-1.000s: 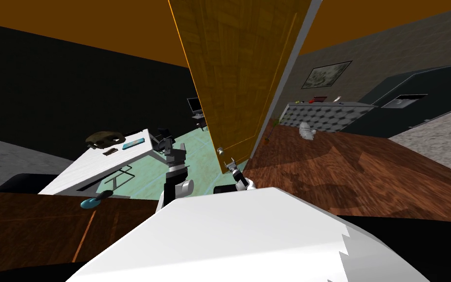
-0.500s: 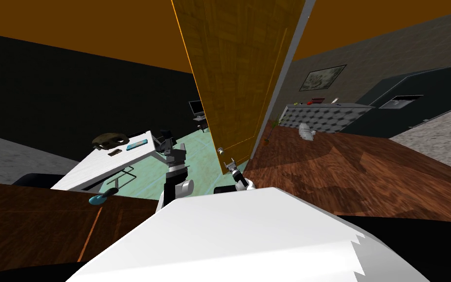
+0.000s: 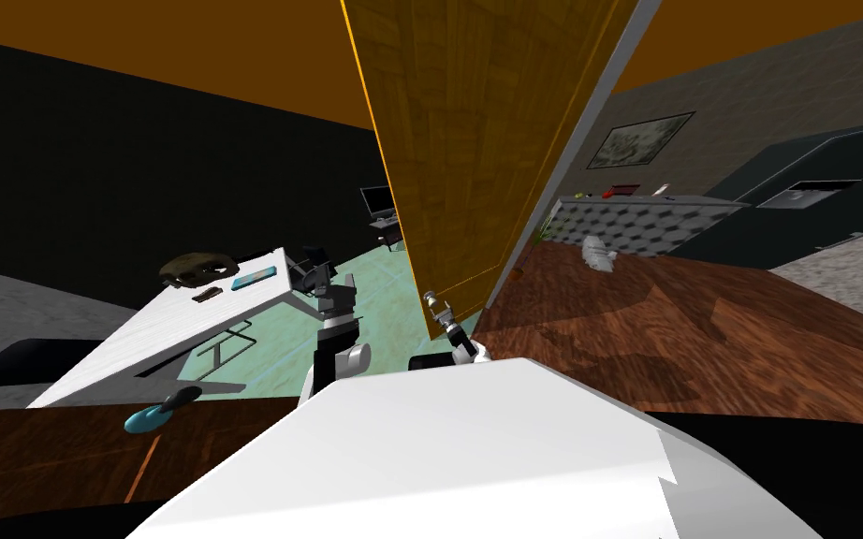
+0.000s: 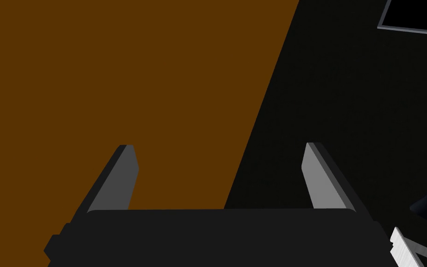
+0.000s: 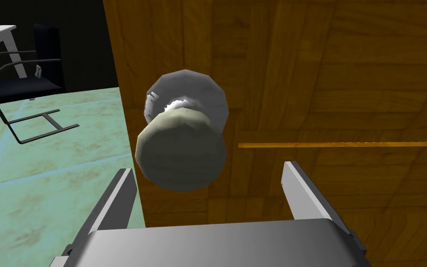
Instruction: Push the door open
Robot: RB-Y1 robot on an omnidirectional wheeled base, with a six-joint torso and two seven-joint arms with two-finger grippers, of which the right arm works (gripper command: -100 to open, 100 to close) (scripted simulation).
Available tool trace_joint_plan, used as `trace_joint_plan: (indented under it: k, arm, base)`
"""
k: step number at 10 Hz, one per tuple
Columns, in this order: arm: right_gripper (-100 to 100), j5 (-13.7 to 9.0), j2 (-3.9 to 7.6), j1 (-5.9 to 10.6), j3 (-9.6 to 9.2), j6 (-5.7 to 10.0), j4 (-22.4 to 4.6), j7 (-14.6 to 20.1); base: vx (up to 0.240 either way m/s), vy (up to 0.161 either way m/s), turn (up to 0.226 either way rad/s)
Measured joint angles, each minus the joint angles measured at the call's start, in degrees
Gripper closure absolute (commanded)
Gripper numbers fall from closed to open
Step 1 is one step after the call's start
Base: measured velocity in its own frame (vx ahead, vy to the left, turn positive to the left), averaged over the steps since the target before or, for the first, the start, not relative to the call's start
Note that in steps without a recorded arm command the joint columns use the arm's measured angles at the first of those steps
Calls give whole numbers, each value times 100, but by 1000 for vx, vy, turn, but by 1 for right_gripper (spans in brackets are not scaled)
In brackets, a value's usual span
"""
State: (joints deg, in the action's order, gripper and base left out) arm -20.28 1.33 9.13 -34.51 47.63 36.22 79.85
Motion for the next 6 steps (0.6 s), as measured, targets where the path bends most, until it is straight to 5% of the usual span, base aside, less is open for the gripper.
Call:
trace_joint_plan:
  k: [1, 2, 6]
  arm:
    - [-100, -1, -49, -14, 4, 14, 13, 5]
    - [100, -1, -56, -14, 3, 15, 16, 6]
    - [100, 9, -64, -23, -18, -9, 2, 3]
  base:
    - [79, 41, 2]
    - [-16, 0, 22]
    - [-20, -7, 1]
